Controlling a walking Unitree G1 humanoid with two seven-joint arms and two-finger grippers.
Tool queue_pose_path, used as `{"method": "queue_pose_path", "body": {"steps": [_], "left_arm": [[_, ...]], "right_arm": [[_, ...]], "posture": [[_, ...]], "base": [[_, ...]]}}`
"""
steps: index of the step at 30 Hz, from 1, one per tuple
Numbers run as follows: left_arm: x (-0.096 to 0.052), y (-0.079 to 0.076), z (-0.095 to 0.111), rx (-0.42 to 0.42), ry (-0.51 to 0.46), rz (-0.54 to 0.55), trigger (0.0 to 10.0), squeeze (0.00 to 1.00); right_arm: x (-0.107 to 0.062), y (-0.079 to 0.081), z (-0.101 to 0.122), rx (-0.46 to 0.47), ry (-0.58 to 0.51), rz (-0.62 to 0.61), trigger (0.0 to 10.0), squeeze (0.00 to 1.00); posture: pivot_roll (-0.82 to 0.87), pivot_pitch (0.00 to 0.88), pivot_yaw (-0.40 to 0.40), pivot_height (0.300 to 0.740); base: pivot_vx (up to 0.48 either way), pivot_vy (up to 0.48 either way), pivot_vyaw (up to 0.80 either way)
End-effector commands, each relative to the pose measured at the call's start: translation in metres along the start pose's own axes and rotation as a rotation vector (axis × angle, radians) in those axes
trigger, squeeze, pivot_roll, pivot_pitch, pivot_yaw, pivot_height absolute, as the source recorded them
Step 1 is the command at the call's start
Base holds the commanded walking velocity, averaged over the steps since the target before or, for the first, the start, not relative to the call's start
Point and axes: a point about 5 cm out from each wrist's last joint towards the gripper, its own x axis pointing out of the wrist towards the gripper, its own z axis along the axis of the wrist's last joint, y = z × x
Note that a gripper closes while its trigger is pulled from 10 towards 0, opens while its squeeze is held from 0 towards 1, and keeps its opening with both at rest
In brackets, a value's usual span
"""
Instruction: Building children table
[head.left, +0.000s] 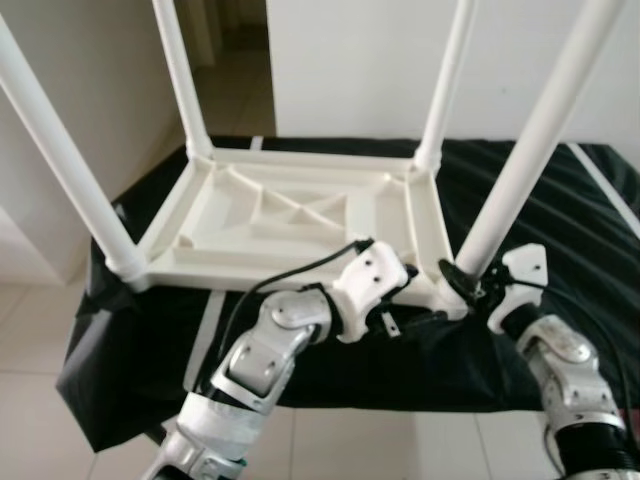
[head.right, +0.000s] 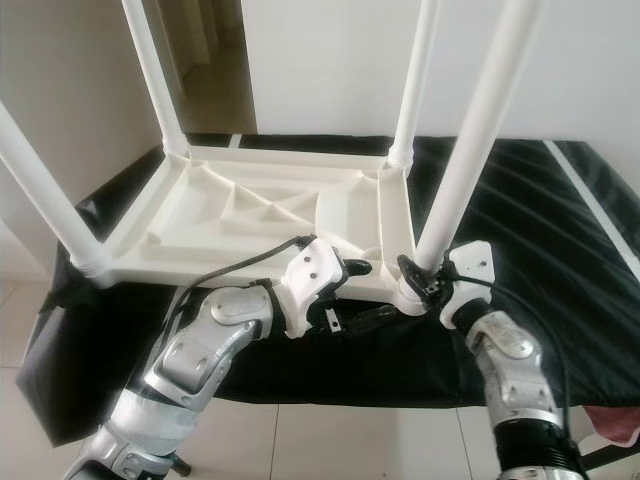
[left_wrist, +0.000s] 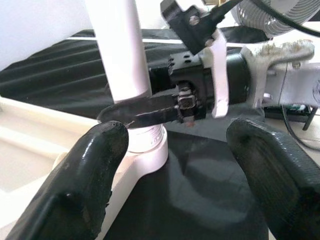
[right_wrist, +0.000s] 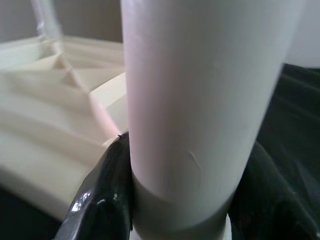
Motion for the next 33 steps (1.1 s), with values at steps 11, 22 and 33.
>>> {"method": "queue_pose_path", "body": {"steps": [11,22,33], "left_arm": [[-0.004,0.007,-0.004,-0.018,0.015,0.085,10.0,0.00],[-0.008,0.009,-0.010,-0.039,0.021,0.116,10.0,0.00],[-0.014,0.004,-0.024,-0.091,0.038,0.119,10.0,0.00]], "right_arm": [[0.003,0.012,-0.015,0.123,0.062,-0.083,10.0,0.00],[0.008,0.042,-0.013,0.137,0.085,-0.406,10.0,0.00],[0.005,0.065,-0.017,0.238,0.154,-0.716,10.0,0.00]], "posture": [[0.03,0.000,0.010,0.740],[0.02,0.000,0.003,0.740],[0.01,0.000,0.001,0.740]], "base": [[0.000,0.000,0.00],[0.000,0.000,0.00],[0.000,0.000,0.00]]}}
